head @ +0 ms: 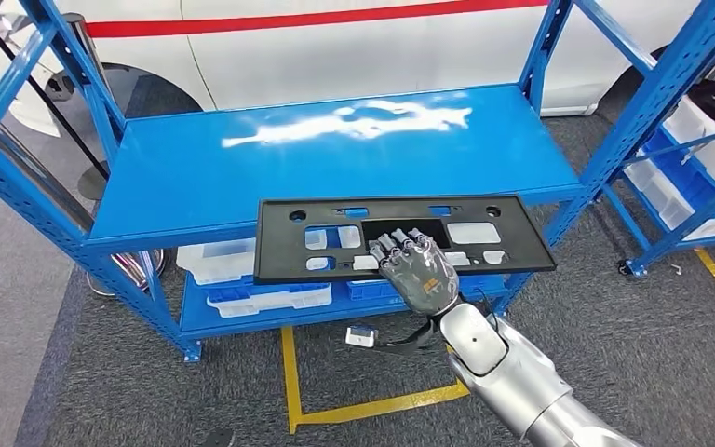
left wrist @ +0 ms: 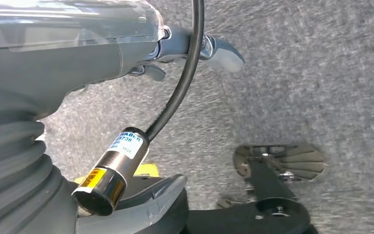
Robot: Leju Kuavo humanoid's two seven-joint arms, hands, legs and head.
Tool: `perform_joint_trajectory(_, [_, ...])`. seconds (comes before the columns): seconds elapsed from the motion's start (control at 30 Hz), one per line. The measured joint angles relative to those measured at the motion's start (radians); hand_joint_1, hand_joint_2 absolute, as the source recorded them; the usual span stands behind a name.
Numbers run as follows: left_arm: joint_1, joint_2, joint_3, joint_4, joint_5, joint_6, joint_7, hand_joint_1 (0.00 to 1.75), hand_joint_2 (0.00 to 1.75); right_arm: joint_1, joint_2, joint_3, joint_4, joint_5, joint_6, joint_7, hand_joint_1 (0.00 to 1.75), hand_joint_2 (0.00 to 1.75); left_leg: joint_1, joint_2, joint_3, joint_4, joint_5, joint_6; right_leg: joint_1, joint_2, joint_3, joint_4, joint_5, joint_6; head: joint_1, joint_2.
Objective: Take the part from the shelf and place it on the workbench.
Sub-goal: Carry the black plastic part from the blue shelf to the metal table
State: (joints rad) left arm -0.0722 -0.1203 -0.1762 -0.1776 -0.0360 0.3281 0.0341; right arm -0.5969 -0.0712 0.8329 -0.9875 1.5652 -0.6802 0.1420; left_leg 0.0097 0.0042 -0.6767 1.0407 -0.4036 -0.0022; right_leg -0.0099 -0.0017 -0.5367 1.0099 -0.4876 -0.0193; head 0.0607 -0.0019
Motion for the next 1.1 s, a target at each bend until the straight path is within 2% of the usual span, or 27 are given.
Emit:
perform_joint_trajectory(0.03, [0.001,0.000,0.000,0.000,-0.002,0.000,0.001,0.00,1.75,0.001,0.001,-0.001,0.000,0.000,0.000,-0.001,1.75,1.75,0.001,-0.001,-0.015,0.041,-0.046,-0.004,-0.003,-0.002,-0.012,-0.003,0.013,-0.008,-0.001,0.000])
perform_joint_trajectory(0.1, [0.001,0.001,0.000,0.000,-0.007,0.000,0.002,0.00,1.75,0.003,0.002,-0.005,0.001,0.000,0.000,-0.006,1.75,1.75,0.002,-0.001,-0.049,0.170,-0.144,-0.009,-0.001,-0.002,-0.041,-0.001,0.037,-0.014,-0.002,0.000])
perform_joint_trajectory(0.13, [0.000,0.001,0.000,0.000,-0.007,0.000,0.003,0.00,1.75,0.005,0.002,-0.007,0.001,0.000,0.000,-0.007,1.75,1.75,0.002,-0.001,-0.059,0.231,-0.170,-0.011,0.000,-0.003,-0.057,0.001,0.048,-0.014,-0.002,0.000])
perform_joint_trajectory(0.17, [0.000,0.001,0.000,0.000,-0.008,0.000,0.003,0.00,1.75,0.007,0.002,-0.008,0.002,0.000,0.000,-0.009,1.75,1.75,0.002,-0.001,-0.056,0.266,-0.170,-0.013,0.000,-0.003,-0.073,0.004,0.058,-0.013,-0.002,0.000])
perform_joint_trajectory(0.2, [0.000,0.001,0.000,0.000,-0.008,0.000,0.004,0.00,1.75,0.009,0.002,-0.008,0.002,0.000,0.000,-0.009,1.75,1.75,0.003,-0.001,-0.039,0.271,-0.152,-0.013,0.000,-0.003,-0.089,0.008,0.067,-0.012,-0.002,0.000])
perform_joint_trajectory(0.23, [0.000,0.001,0.000,0.000,-0.008,0.000,0.005,0.00,1.75,0.010,0.002,-0.008,0.002,0.000,0.000,-0.009,1.75,1.75,0.003,-0.001,-0.004,0.239,-0.124,-0.013,-0.001,-0.003,-0.104,0.013,0.074,-0.009,-0.002,0.000])
perform_joint_trajectory(0.27, [-0.001,0.002,0.000,0.000,-0.008,0.000,0.005,0.00,1.75,0.011,0.002,-0.009,0.002,0.000,0.000,-0.010,1.75,1.75,0.003,-0.001,0.047,0.178,-0.104,-0.010,-0.001,-0.003,-0.118,0.020,0.081,-0.006,-0.002,0.000])
perform_joint_trajectory(0.33, [-0.004,0.003,0.000,0.000,-0.008,0.001,0.005,0.00,1.75,0.011,0.003,-0.014,0.001,0.000,0.000,-0.011,1.75,1.75,0.000,-0.003,0.146,0.041,-0.107,-0.004,0.001,-0.002,-0.138,0.032,0.094,0.004,-0.002,0.000])
perform_joint_trajectory(0.37, [-0.005,0.003,0.000,0.000,-0.008,0.001,0.005,0.00,1.75,0.012,0.004,-0.018,0.001,0.000,0.000,-0.012,1.75,1.75,-0.002,-0.005,0.172,-0.003,-0.118,0.000,0.002,-0.003,-0.142,0.035,0.101,0.010,-0.001,0.000])
perform_joint_trajectory(0.4, [-0.005,0.004,0.000,0.000,-0.008,0.002,0.005,0.00,1.75,0.012,0.005,-0.021,0.001,0.000,0.000,-0.013,1.75,1.75,-0.004,-0.006,0.178,-0.022,-0.123,0.004,0.003,-0.003,-0.145,0.033,0.110,0.016,-0.001,0.000])
perform_joint_trajectory(0.47, [-0.004,0.004,0.000,0.000,-0.007,0.003,0.007,0.00,1.75,0.014,0.007,-0.025,0.001,0.000,0.000,-0.016,1.75,1.75,-0.002,-0.006,0.166,-0.029,-0.107,0.018,0.002,-0.001,-0.150,0.030,0.119,0.029,-0.001,0.000])
perform_joint_trajectory(0.5, [-0.004,0.004,0.001,0.000,-0.006,0.003,0.007,0.00,1.75,0.015,0.008,-0.026,0.001,0.000,0.000,-0.017,1.75,1.75,0.000,-0.003,0.158,-0.032,-0.095,0.027,0.001,0.000,-0.158,0.041,0.100,0.035,-0.001,0.000])
perform_joint_trajectory(0.53, [-0.004,0.005,0.001,0.001,-0.006,0.003,0.008,0.00,1.75,0.016,0.008,-0.028,0.001,0.000,0.000,-0.017,1.75,1.75,0.002,-0.001,0.148,-0.035,-0.082,0.035,0.001,0.001,-0.171,0.071,0.063,0.040,0.000,0.000])
perform_joint_trajectory(0.6, [-0.003,0.004,0.002,0.001,-0.006,0.003,0.009,0.00,1.75,0.020,0.008,-0.032,0.001,0.000,0.000,-0.016,1.75,1.75,0.000,0.001,0.120,-0.035,-0.058,0.045,-0.003,0.001,-0.207,0.191,-0.040,0.047,0.000,0.000])
perform_joint_trajectory(0.63, [-0.002,0.004,0.002,0.001,-0.006,0.003,0.009,0.00,1.75,0.022,0.008,-0.032,0.001,0.000,0.000,-0.015,1.75,1.75,0.000,0.002,0.105,-0.034,-0.047,0.046,-0.003,0.001,-0.220,0.255,-0.073,0.050,0.000,0.000])
perform_joint_trajectory(0.67, [-0.001,0.004,0.002,0.001,-0.007,0.003,0.010,0.00,1.75,0.025,0.008,-0.033,0.002,0.000,0.000,-0.013,1.75,1.75,0.000,0.002,0.089,-0.032,-0.036,0.046,-0.003,0.001,-0.223,0.302,-0.082,0.052,-0.001,0.000])
perform_joint_trajectory(0.7, [0.000,0.005,0.002,0.001,-0.007,0.003,0.011,0.00,1.75,0.028,0.008,-0.033,0.002,0.000,0.000,-0.010,1.75,1.75,-0.001,0.002,0.074,-0.030,-0.027,0.044,-0.003,0.001,-0.209,0.314,-0.068,0.052,0.000,0.000])
perform_joint_trajectory(0.73, [0.001,0.005,0.002,0.001,-0.007,0.003,0.011,0.00,1.75,0.030,0.008,-0.033,0.002,0.000,0.000,-0.007,1.75,1.75,-0.001,0.002,0.060,-0.026,-0.018,0.042,-0.003,0.001,-0.176,0.289,-0.042,0.049,0.000,0.000])
perform_joint_trajectory(0.77, [0.002,0.004,0.002,0.001,-0.007,0.003,0.012,0.00,1.75,0.031,0.007,-0.034,0.002,0.000,0.000,-0.005,1.75,1.75,-0.001,0.002,0.047,-0.023,-0.010,0.040,-0.002,0.002,-0.127,0.234,-0.018,0.045,0.000,0.000])
perform_joint_trajectory(0.8, [0.003,0.004,0.002,0.001,-0.008,0.004,0.013,0.00,1.75,0.031,0.007,-0.035,0.001,0.000,0.000,-0.004,1.75,1.75,-0.003,0.002,0.037,-0.020,-0.002,0.036,0.000,0.002,-0.069,0.157,-0.012,0.038,0.000,0.000])
perform_joint_trajectory(0.83, [0.003,0.003,0.002,0.001,-0.008,0.004,0.013,0.00,1.75,0.031,0.008,-0.037,-0.001,0.000,0.000,-0.003,1.75,1.75,-0.004,0.002,0.031,-0.019,0.005,0.032,0.003,0.002,-0.019,0.086,-0.016,0.032,-0.001,0.000])
perform_joint_trajectory(0.87, [0.003,0.003,0.002,0.001,-0.008,0.004,0.014,0.00,1.75,0.031,0.008,-0.039,-0.002,0.000,0.000,-0.002,1.75,1.75,-0.005,0.002,0.028,-0.019,0.013,0.026,0.006,0.002,0.013,0.036,-0.025,0.027,-0.001,0.000])
perform_joint_trajectory(0.9, [0.003,0.002,0.002,0.001,-0.008,0.004,0.014,0.00,1.75,0.031,0.007,-0.041,-0.004,0.000,0.000,-0.001,1.75,1.75,-0.005,0.002,0.027,-0.022,0.022,0.020,0.010,0.002,0.027,0.009,-0.032,0.022,-0.001,0.000])
perform_joint_trajectory(0.97, [0.005,0.003,0.002,0.001,-0.008,0.004,0.014,0.00,1.75,0.031,0.007,-0.043,-0.004,0.000,0.000,0.000,1.75,1.75,-0.004,0.001,0.024,-0.027,0.033,0.009,0.008,0.000,0.019,-0.002,-0.016,0.012,-0.001,0.000])
perform_joint_trajectory(1.0, [0.006,0.003,0.002,0.001,-0.008,0.004,0.015,0.00,1.75,0.031,0.007,-0.044,-0.004,0.000,0.000,0.001,1.75,1.75,-0.004,-0.001,0.017,-0.017,0.016,0.004,0.005,-0.002,0.012,-0.006,-0.005,0.004,-0.001,0.000])
perform_joint_trajectory(1.03, [0.008,0.003,0.002,0.001,-0.009,0.004,0.016,0.00,1.75,0.031,0.007,-0.044,-0.004,0.000,0.000,0.002,1.75,1.75,-0.003,-0.002,0.006,0.010,-0.018,0.000,0.002,-0.004,0.002,-0.010,0.007,-0.004,-0.001,0.000])
perform_joint_trajectory(1.1, [0.010,0.003,0.002,0.001,-0.009,0.004,0.018,0.00,1.75,0.032,0.007,-0.044,-0.005,0.000,0.000,0.004,1.75,1.75,0.000,-0.003,-0.027,0.119,-0.119,-0.007,-0.001,-0.005,-0.024,-0.010,0.030,-0.015,-0.002,0.000])
